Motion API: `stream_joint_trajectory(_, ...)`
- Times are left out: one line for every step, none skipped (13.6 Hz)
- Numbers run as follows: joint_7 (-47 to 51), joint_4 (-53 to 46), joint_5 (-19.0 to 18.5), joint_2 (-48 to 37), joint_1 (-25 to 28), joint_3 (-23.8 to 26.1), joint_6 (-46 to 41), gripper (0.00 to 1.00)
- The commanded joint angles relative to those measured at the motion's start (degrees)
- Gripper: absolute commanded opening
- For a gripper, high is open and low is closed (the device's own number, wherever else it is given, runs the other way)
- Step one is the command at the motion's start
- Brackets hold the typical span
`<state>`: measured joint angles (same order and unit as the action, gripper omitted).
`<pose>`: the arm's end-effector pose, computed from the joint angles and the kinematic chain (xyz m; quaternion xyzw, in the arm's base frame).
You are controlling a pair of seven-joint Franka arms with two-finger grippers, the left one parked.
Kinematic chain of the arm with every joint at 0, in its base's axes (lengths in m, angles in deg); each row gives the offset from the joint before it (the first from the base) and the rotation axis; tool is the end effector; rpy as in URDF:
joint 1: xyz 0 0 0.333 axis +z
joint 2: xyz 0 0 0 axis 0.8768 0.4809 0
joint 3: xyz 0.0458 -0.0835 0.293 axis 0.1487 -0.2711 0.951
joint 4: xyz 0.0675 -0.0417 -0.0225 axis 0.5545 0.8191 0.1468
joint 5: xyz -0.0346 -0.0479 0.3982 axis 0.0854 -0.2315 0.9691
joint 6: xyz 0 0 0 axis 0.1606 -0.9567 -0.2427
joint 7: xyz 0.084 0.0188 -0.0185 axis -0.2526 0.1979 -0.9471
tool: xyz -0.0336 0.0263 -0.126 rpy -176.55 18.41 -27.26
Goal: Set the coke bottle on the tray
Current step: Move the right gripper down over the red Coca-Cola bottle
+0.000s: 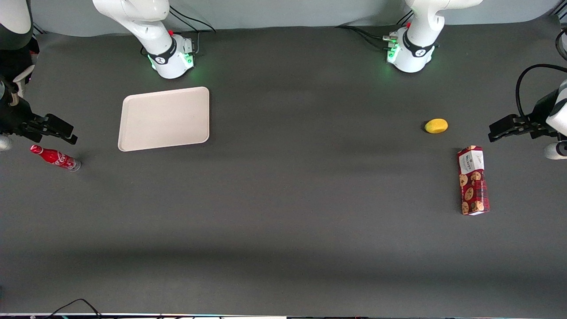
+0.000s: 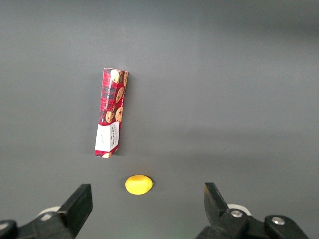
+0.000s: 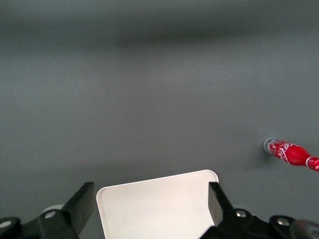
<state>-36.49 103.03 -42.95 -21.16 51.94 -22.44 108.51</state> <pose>0.5599 -0.0319 0.5614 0.9983 -0.0509 0.0275 0.0018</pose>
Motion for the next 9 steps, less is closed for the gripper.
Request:
stream_joint_trajectory(-1.3,0.7,-0.6,-0.3,0.3,-0.1,0.2,1.0)
stream_joint_trajectory(-2.7,0.5,-0.3,-0.1,0.3,-0.2,0.4,1.0)
stream_joint_trajectory(-5.8,0.5,-0.8,0.2,0.3,-0.5,0.3,1.0)
stream_joint_trajectory(-9.4,2.3,-2.1,-0.4,0.2,-1.2,0.1,1.0)
stream_joint_trajectory(-13.2,3.2,-2.9,-1.1,-0.2,-4.6,-0.1,1.0)
stream_joint_trajectory(-18.0,3.5,-2.8,-0.9,-0.2,-8.9,-0.5,1.0)
stream_joint_trajectory(-21.1,3.7,-2.7,-0.3,-0.5,-12.0,-1.9,1.0)
stream_joint_trajectory(-22.8,4.5,-3.0,0.9,-0.9,-15.6,-1.4,1.0)
stream_joint_trajectory(-26.7,4.9,-3.3,1.8,-0.9,-19.1,1.4,1.0)
